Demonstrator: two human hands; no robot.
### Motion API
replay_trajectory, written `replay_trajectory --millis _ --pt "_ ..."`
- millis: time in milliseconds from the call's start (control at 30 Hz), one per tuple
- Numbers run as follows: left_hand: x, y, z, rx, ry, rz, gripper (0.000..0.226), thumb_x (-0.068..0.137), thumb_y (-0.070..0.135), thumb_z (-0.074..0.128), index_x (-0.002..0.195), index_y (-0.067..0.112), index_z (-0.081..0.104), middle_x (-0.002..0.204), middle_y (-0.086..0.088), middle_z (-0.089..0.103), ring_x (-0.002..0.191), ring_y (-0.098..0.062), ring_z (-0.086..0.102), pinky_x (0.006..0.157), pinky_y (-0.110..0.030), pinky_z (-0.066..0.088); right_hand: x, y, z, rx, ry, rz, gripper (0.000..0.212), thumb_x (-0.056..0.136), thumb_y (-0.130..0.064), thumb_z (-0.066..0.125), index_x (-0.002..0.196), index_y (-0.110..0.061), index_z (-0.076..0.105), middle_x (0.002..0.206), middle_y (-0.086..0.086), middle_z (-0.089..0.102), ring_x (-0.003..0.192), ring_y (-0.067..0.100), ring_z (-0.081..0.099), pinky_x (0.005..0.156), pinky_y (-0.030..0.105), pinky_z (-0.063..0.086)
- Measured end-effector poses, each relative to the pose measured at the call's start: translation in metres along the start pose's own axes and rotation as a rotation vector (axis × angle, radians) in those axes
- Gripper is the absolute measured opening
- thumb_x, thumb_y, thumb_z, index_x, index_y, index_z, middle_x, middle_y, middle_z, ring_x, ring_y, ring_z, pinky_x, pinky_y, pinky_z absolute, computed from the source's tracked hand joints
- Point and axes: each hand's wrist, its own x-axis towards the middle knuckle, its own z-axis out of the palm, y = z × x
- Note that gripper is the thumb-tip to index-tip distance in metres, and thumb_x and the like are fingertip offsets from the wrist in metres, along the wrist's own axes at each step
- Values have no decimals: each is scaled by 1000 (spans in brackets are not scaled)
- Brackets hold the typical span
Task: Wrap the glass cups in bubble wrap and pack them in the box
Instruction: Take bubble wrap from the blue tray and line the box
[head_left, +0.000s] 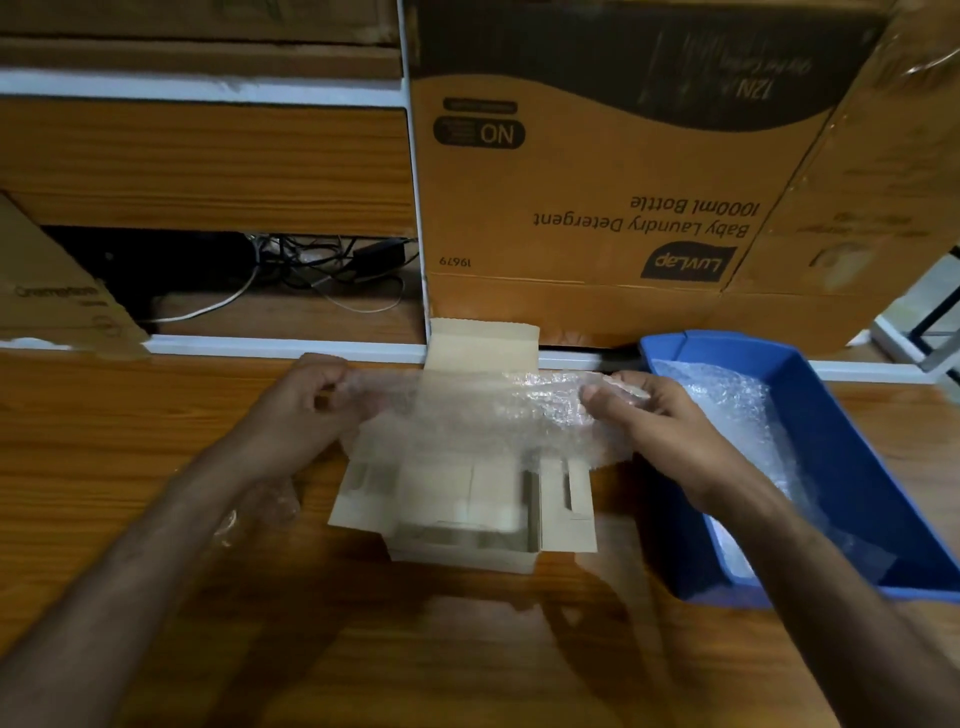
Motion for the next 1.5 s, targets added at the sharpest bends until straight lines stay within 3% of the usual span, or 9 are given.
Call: replay_trajectory --millis 100,300,633,733,867,967,1100,1333,1500 --pt "6 -8 5 -207 -33 -74 32 89 49 63 117 35 69 112 12 76 105 -11 72 86 -32 57 10 14 12 26 35 3 16 103 -28 65 93 -18 73 71 -3 70 62 17 63 60 31 52" --pt "18 -39 46 -20 160 -145 4 104 34 55 108 31 54 95 6 66 83 -15 67 60 -30 57 23 52 35 -126 183 42 4 102 -28 63 99 -26 62 87 -7 69 72 9 65 67 32 52" --pt "33 -80 65 292 155 -4 67 91 31 76 144 24 35 140 -7 55 115 -14 52 83 -29 45 18 75 67 -555 178 -140 70 101 -21 64 155 -27 22 96 -7 66 76 9 68 63 28 62" --pt "32 -78 77 413 138 74 72 96 23 71 153 22 27 139 -13 56 117 -25 60 82 -27 46 25 79 79 -724 69 -221 84 99 -13 63 161 -36 12 127 -2 57 74 9 63 60 27 60" --pt "29 -72 92 451 82 131 77 96 13 69 155 28 21 150 -12 48 124 -26 59 86 -29 53 34 82 89 -1042 -22 -208 65 99 -6 60 154 -29 35 143 8 43 90 20 68 79 35 63" --pt "31 -73 100 599 65 146 71 96 14 69 147 32 23 140 -8 47 98 -17 61 70 -30 60 40 79 96 -1244 -53 -183 64 95 0 60 153 -14 37 140 9 46 98 23 67 84 35 61" --pt "36 -73 107 785 32 184 59 93 13 73 140 26 39 130 -7 44 79 -8 49 52 -11 35 42 75 105 -1524 -149 -163 55 95 -10 62 146 -6 43 134 12 55 117 24 58 99 36 54" --pt "40 -77 106 967 128 235 90 68 19 94 144 15 47 137 -19 45 109 -32 59 80 -36 59 34 73 112 -1781 -195 -103 50 93 -27 63 139 -12 49 130 12 54 121 28 48 104 41 39" --pt "24 -58 117 1197 -34 570 62 69 4 88 126 13 64 126 -13 60 116 -32 56 95 -44 53 23 62 112 -1698 -107 -45 35 93 -29 65 125 -16 58 121 11 35 109 26 38 94 39 39"
